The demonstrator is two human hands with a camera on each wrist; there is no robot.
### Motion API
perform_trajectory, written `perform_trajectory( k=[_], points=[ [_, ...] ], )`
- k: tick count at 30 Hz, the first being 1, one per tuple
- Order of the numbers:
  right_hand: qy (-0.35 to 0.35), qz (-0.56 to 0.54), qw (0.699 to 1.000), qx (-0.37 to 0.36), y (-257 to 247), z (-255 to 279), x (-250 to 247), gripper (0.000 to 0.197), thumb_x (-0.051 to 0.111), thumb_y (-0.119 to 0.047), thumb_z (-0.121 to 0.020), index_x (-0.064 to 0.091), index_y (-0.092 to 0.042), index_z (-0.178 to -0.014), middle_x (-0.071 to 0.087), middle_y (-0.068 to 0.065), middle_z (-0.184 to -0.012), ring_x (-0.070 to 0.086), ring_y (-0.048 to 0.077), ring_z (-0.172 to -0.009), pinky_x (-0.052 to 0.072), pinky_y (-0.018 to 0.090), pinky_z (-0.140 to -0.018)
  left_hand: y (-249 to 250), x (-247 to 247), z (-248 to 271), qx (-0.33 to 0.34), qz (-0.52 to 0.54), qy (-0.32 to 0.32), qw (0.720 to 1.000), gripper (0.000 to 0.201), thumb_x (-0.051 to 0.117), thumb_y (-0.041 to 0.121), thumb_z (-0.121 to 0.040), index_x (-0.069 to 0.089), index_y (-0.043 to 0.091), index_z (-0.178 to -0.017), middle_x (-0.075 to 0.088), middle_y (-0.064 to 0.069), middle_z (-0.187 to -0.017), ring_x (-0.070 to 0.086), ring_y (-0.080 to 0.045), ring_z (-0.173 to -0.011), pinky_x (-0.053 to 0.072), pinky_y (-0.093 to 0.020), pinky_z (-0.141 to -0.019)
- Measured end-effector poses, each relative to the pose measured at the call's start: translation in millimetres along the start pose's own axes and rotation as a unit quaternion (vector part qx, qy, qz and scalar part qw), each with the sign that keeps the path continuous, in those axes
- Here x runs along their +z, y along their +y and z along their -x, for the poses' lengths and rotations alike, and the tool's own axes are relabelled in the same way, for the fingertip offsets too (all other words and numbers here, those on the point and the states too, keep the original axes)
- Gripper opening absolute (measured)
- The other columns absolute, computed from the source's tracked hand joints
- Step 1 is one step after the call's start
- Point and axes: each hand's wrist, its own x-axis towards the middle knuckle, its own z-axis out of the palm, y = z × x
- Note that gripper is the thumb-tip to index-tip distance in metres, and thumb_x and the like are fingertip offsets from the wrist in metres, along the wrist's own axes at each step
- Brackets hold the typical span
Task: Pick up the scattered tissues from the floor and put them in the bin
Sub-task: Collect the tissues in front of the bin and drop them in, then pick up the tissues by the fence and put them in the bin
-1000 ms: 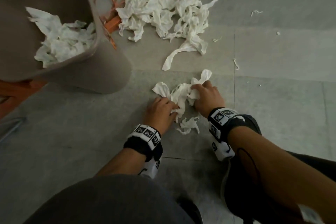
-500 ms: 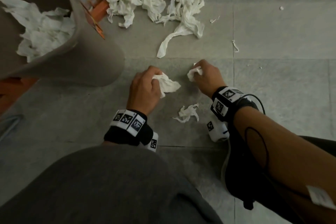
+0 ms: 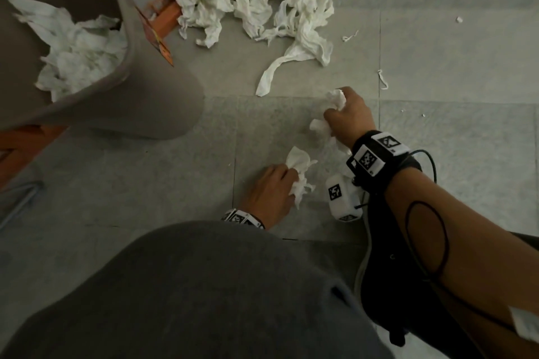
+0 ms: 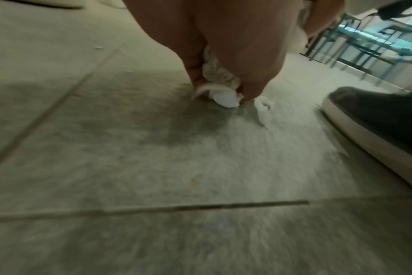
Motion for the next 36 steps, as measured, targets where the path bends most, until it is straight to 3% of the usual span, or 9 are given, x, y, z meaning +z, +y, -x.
perform_trajectory(
  k=[4, 7, 10, 13, 18, 23, 26, 29, 36],
  points=[
    [-0.018, -0.001, 1.000, -0.021, -7, -4, 0, 0.038, 0.053, -0.003, -0.081, 0.061, -0.020, -0.114, 0.061, 0.002, -0.103, 0.054, 0.017, -0.090, 0.041, 0.021, -0.069, -11, -25, 6, -0.065, 0.117, 0.073, 0.988, 0.023, 0.058, 0.007, -0.087, 0.058, 0.011, -0.110, 0.052, -0.007, -0.121, 0.056, -0.024, -0.103, 0.040, -0.021, -0.079],
    [-0.052, -0.042, 0.998, -0.007, -17, -9, 4, 0.037, 0.044, 0.006, -0.081, 0.064, -0.019, -0.099, 0.059, 0.005, -0.094, 0.059, 0.020, -0.073, 0.055, 0.029, -0.052, -18, -45, -1, -0.093, 0.140, 0.154, 0.974, 0.030, 0.056, -0.003, -0.085, 0.065, 0.012, -0.109, 0.051, -0.009, -0.129, 0.049, -0.025, -0.123, 0.041, -0.026, -0.101],
    [-0.075, -0.090, 0.993, 0.017, -26, -16, 10, 0.031, 0.041, 0.006, -0.081, 0.063, -0.017, -0.080, 0.063, 0.011, -0.081, 0.060, 0.024, -0.052, 0.056, 0.035, -0.048, -21, -69, -18, -0.139, 0.162, 0.196, 0.957, 0.039, 0.054, -0.004, -0.083, 0.065, 0.013, -0.116, 0.060, -0.010, -0.126, 0.054, -0.025, -0.122, 0.040, -0.024, -0.099],
    [-0.070, -0.025, 0.997, -0.003, -37, -29, 15, 0.009, 0.058, -0.012, -0.078, 0.063, -0.012, -0.086, 0.068, 0.015, -0.083, 0.064, 0.035, -0.067, 0.055, 0.040, -0.054, -18, -95, -37, -0.143, 0.185, 0.241, 0.942, 0.036, 0.051, 0.008, -0.077, 0.069, 0.010, -0.107, 0.071, -0.013, -0.107, 0.066, -0.029, -0.101, 0.051, -0.030, -0.089],
    [-0.138, -0.030, 0.989, 0.037, -73, -44, 14, 0.066, 0.059, -0.045, -0.062, 0.058, -0.013, -0.120, 0.065, 0.016, -0.118, 0.060, 0.027, -0.088, 0.046, 0.035, -0.070, -10, -131, -63, -0.160, 0.210, 0.275, 0.924, 0.029, 0.044, 0.006, -0.072, 0.070, 0.014, -0.082, 0.072, -0.006, -0.088, 0.067, -0.026, -0.084, 0.055, -0.037, -0.078],
    [-0.180, -0.023, 0.981, 0.071, -113, -65, 2, 0.087, 0.035, -0.087, -0.061, 0.062, -0.012, -0.097, 0.064, 0.017, -0.122, 0.060, 0.035, -0.111, 0.042, 0.037, -0.082, -6, -168, -84, -0.239, 0.226, 0.258, 0.908, 0.010, 0.051, 0.018, -0.081, 0.060, 0.020, -0.077, 0.068, -0.004, -0.082, 0.065, -0.027, -0.083, 0.051, -0.032, -0.072],
    [-0.119, -0.003, 0.990, 0.076, -121, -83, -8, 0.065, 0.029, -0.057, -0.094, 0.060, -0.005, -0.119, 0.056, 0.021, -0.131, 0.053, 0.037, -0.119, 0.039, 0.037, -0.092, -9, -179, -93, -0.267, 0.232, 0.237, 0.905, 0.029, 0.046, 0.049, -0.078, 0.054, 0.022, -0.070, 0.067, -0.013, -0.084, 0.062, -0.024, -0.078, 0.052, -0.040, -0.074],
    [-0.021, -0.007, 0.999, 0.050, -119, -92, -13, 0.030, 0.037, -0.020, -0.098, 0.052, -0.007, -0.120, 0.053, 0.021, -0.130, 0.053, 0.038, -0.114, 0.039, 0.036, -0.088, -14, -177, -101, -0.293, 0.212, 0.207, 0.909, 0.039, 0.040, 0.048, -0.085, 0.051, 0.017, -0.066, 0.065, -0.016, -0.079, 0.061, -0.028, -0.076, 0.053, -0.042, -0.077],
    [-0.035, 0.095, 0.994, -0.048, -92, -101, 12, 0.056, 0.050, -0.014, -0.091, 0.032, -0.033, -0.140, 0.028, 0.003, -0.148, 0.057, 0.039, -0.111, 0.044, 0.041, -0.087, -20, -139, -120, -0.254, 0.159, 0.148, 0.943, 0.039, 0.051, 0.020, -0.095, 0.050, 0.022, -0.134, 0.047, -0.005, -0.138, 0.052, -0.027, -0.120, 0.043, -0.039, -0.102]
  ],
)
